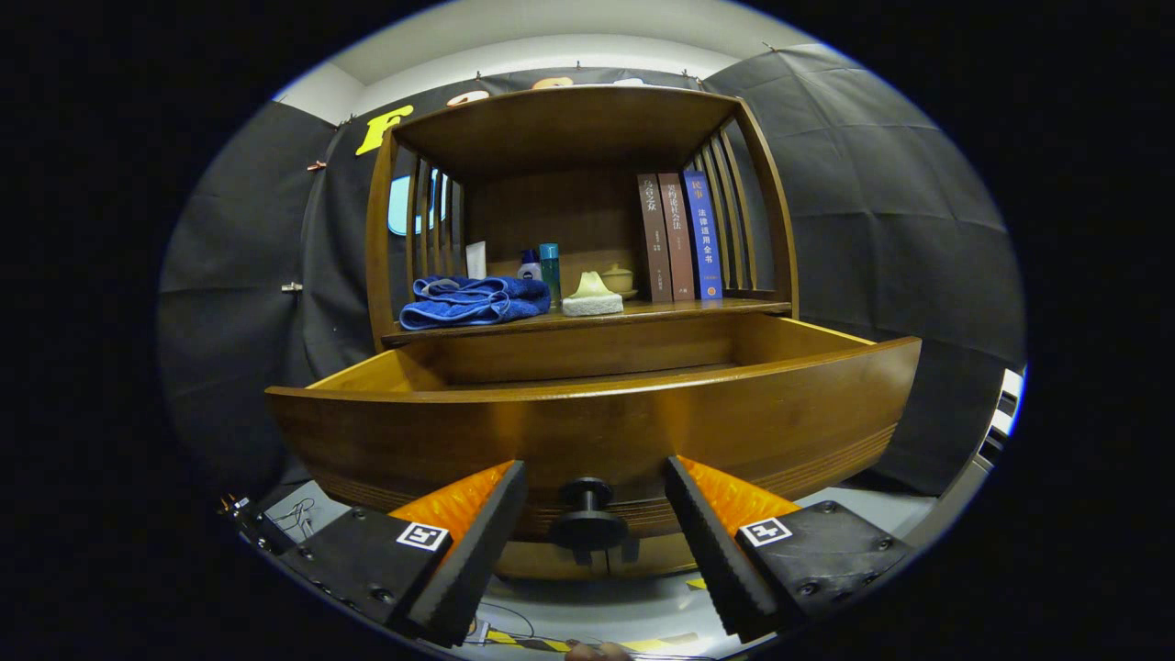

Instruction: Pull open the drawer, take out the items inside it, and place them on the countertop above the cabinet.

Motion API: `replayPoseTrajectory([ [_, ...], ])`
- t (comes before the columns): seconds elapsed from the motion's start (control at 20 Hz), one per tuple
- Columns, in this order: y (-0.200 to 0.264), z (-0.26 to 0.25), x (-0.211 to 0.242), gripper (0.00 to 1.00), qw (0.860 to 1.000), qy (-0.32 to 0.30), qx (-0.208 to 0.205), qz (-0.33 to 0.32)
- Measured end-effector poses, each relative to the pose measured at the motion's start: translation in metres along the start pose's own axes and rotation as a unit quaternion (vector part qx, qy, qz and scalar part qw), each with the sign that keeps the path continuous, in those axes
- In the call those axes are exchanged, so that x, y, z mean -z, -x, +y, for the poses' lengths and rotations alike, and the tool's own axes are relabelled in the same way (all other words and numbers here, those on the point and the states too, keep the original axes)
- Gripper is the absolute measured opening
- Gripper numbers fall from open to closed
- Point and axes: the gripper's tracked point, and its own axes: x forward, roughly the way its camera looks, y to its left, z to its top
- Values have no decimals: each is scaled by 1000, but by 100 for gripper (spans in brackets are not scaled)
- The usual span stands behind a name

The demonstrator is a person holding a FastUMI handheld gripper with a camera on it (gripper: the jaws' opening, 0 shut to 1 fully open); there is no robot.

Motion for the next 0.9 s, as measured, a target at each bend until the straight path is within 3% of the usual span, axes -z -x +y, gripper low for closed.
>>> replayPoseTrajectory([
  [0.9,-125,2,-23,100,1000,-5,-5,-10],
])
